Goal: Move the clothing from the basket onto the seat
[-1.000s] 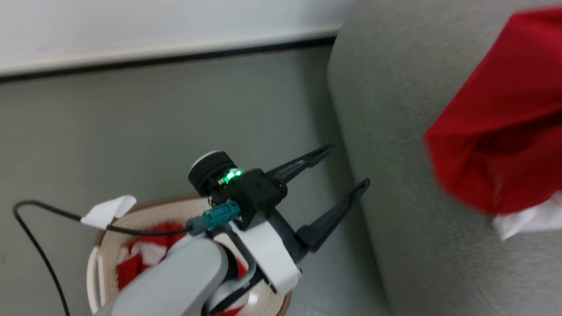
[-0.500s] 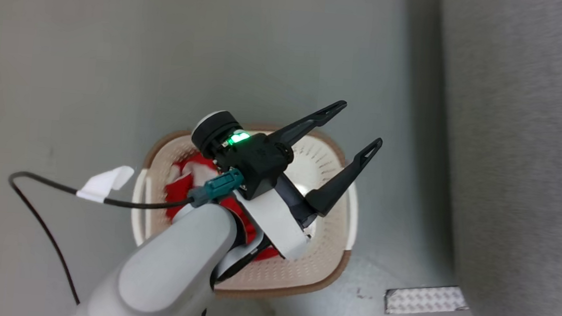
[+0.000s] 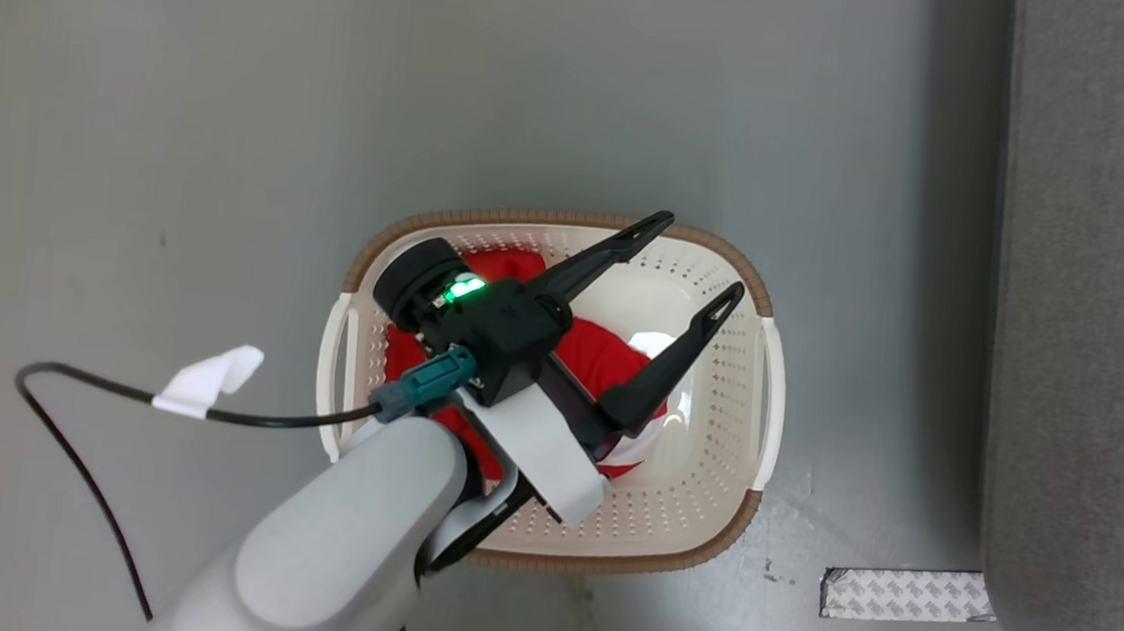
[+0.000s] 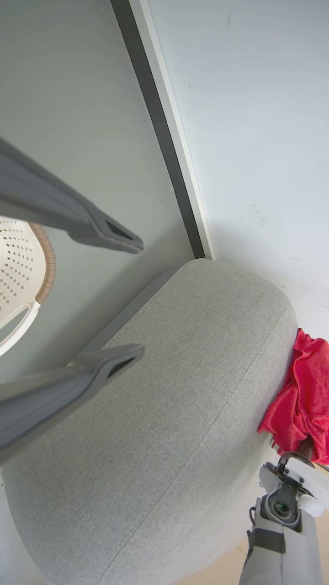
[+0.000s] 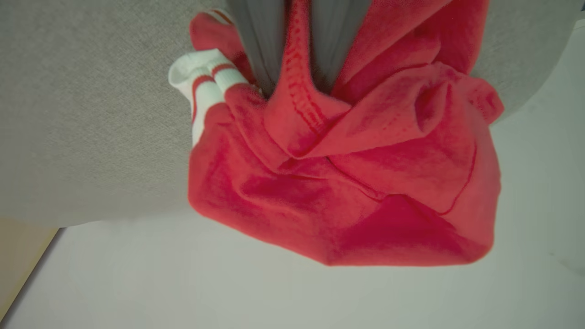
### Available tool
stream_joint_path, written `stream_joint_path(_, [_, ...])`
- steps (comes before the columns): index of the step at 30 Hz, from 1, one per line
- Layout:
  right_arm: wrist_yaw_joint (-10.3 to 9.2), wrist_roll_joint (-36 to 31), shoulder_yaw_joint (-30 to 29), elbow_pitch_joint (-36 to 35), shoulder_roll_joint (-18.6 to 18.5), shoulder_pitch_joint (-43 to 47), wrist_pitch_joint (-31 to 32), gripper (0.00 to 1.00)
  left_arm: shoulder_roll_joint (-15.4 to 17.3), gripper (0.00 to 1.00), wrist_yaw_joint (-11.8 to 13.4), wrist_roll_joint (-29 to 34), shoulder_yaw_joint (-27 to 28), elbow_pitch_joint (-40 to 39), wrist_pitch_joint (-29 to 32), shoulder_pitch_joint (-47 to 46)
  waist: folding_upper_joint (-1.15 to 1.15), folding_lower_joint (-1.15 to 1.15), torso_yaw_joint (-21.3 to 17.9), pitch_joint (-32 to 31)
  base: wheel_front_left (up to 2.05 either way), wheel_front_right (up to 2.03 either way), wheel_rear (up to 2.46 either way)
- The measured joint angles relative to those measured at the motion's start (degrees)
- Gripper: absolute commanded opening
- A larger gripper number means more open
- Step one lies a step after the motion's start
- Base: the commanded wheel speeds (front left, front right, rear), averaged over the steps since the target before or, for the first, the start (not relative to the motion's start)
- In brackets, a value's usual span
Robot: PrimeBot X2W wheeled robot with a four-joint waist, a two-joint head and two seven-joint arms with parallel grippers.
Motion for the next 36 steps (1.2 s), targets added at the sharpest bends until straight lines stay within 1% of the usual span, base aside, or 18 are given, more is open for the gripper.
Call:
stream_joint_path(2, [0.00, -1.1, -0.9, 1.6, 0.4, 0.2, -1.1, 0.00, 0.1, 1.00, 0.2, -0.2, 0.1, 0.2, 0.0, 0.3, 0.00, 0.00, -0.2, -0.6, 0.00, 0.00, 0.00])
stream_joint_path(3, [0.00, -1.6, -1.4, 2.4, 0.6, 0.3, -1.4, 0.20, 0.1, 1.00, 0.4, -0.3, 0.1, 0.3, -0.1, 0.6, 0.00, 0.00, -0.4, -1.0, 0.00, 0.00, 0.00])
stream_joint_path(4, [0.00, -1.9, -1.5, 3.0, 0.8, 0.6, -1.6, 0.67, 0.1, 1.00, 0.5, -0.4, 0.1, 0.4, -0.1, 0.8, 0.00, 0.00, -0.5, -1.5, 0.00, 0.00, 0.00])
stream_joint_path(5, [0.00, -2.3, -1.4, 3.4, 1.0, 1.0, -2.0, 0.94, 0.1, 1.00, 0.7, -0.5, 0.1, 0.5, -0.3, 1.0, 0.00, 0.00, -0.7, -2.0, 0.00, 0.00, 0.00])
stream_joint_path(6, [0.00, -2.6, -1.5, 3.8, 1.1, 1.3, -2.3, 1.00, 0.2, 1.00, 0.7, -0.6, 0.1, 0.6, -0.4, 1.2, 0.00, 0.00, -0.9, -2.5, 0.00, 0.00, 0.00])
stream_joint_path(9, [0.00, -3.7, -0.4, 4.5, 1.7, 2.8, -3.0, 1.00, 0.2, 1.00, 0.9, -1.3, 0.2, 1.2, -0.8, 2.3, 0.00, -0.01, -1.5, -4.4, 0.00, 0.00, 0.00])
stream_joint_path(15, [0.00, -4.1, 3.0, 4.8, 3.1, 8.6, -3.9, 1.00, 0.5, 1.00, 1.4, -2.3, 0.2, 3.4, -1.5, 5.5, 0.00, -0.01, -2.8, -9.8, 0.00, 0.00, 0.00])
stream_joint_path(18, [0.00, -3.3, 5.2, 4.0, 4.0, 12.8, -4.1, 1.00, 1.1, 1.00, 2.0, -3.4, 0.7, 4.4, -2.1, 7.6, 0.00, -0.01, -3.5, -13.0, 0.00, 0.00, 0.00])
stream_joint_path(21, [0.00, -2.2, 6.8, 1.5, 4.4, 17.8, -4.3, 1.00, 1.6, 1.00, 2.6, -4.4, 1.4, 5.2, -2.6, 10.1, 0.00, -0.02, -4.0, -16.4, 0.00, 0.00, 0.00])
stream_joint_path(23, [0.00, -1.2, 8.0, -1.7, 5.3, 21.6, -4.3, 1.00, 1.7, 1.00, 3.1, -5.0, 1.7, 5.6, -3.0, 11.7, 0.00, -0.02, -4.3, -18.6, 0.00, 0.00, 0.00])
stream_joint_path(28, [0.00, 1.6, 11.8, -12.2, 7.4, 32.9, -4.4, 1.00, 2.2, 1.00, 4.7, -6.0, 3.4, 6.6, -3.8, 16.3, 0.00, -0.02, -4.4, -24.1, 0.00, 0.00, 0.00])
stream_joint_path(36, [0.00, 4.0, 17.2, -29.8, 13.2, 50.4, -4.4, 1.00, 3.0, 1.00, 8.1, -7.8, 7.4, 6.7, -4.3, 24.5, 0.00, -0.03, -3.0, -31.9, 0.00, 0.00, 0.00])
